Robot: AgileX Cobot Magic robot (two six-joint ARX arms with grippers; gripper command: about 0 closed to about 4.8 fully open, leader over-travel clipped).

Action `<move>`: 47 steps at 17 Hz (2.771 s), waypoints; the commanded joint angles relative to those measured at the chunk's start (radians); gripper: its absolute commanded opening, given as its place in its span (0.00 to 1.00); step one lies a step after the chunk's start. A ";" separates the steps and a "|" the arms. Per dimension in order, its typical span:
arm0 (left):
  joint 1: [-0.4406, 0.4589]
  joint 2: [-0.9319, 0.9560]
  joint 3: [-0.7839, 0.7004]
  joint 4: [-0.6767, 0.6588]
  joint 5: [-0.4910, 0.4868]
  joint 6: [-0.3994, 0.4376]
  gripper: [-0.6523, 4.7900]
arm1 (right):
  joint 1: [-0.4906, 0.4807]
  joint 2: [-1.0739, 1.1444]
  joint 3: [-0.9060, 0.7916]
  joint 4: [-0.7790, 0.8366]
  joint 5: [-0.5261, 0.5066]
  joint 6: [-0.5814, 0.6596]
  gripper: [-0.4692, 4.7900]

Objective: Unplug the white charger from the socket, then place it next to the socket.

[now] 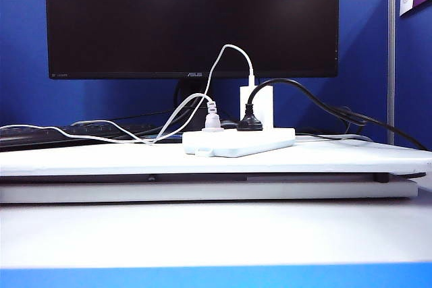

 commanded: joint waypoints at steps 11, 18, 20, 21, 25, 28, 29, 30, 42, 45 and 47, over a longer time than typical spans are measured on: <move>0.001 0.291 0.343 0.105 0.014 -0.075 0.11 | 0.000 0.419 0.669 -0.005 0.023 -0.048 0.09; -0.001 0.833 0.831 0.067 0.406 -0.031 0.11 | 0.001 0.980 1.174 -0.065 -0.256 -0.143 0.09; -0.024 0.961 0.945 0.067 0.510 -0.010 0.11 | 0.007 1.118 1.230 -0.071 -0.367 -0.146 0.09; -0.035 0.994 0.969 0.066 0.534 0.011 0.11 | 0.024 1.154 1.232 -0.070 -0.369 -0.147 0.09; -0.162 1.156 1.067 0.013 0.608 0.150 0.11 | 0.177 1.306 1.232 -0.071 -0.318 -0.254 0.09; -0.283 1.243 1.070 0.018 0.557 0.161 0.11 | 0.239 1.393 1.232 -0.062 -0.286 -0.272 0.09; -0.312 1.275 1.070 0.023 0.557 0.179 0.11 | 0.261 1.429 1.234 -0.054 -0.287 -0.273 0.09; -0.348 1.296 1.070 0.022 0.557 0.187 0.11 | 0.262 1.457 1.240 -0.058 -0.287 -0.278 0.09; -0.398 1.312 1.069 -0.005 0.520 0.190 0.11 | 0.262 1.484 1.242 -0.239 -0.372 -0.505 0.77; -0.398 1.312 1.069 -0.018 0.525 0.190 0.11 | 0.262 1.490 1.242 -0.228 -0.372 -0.505 0.74; -0.399 1.312 1.069 -0.039 0.527 0.190 0.11 | 0.262 1.505 1.253 -0.228 -0.372 -0.506 0.73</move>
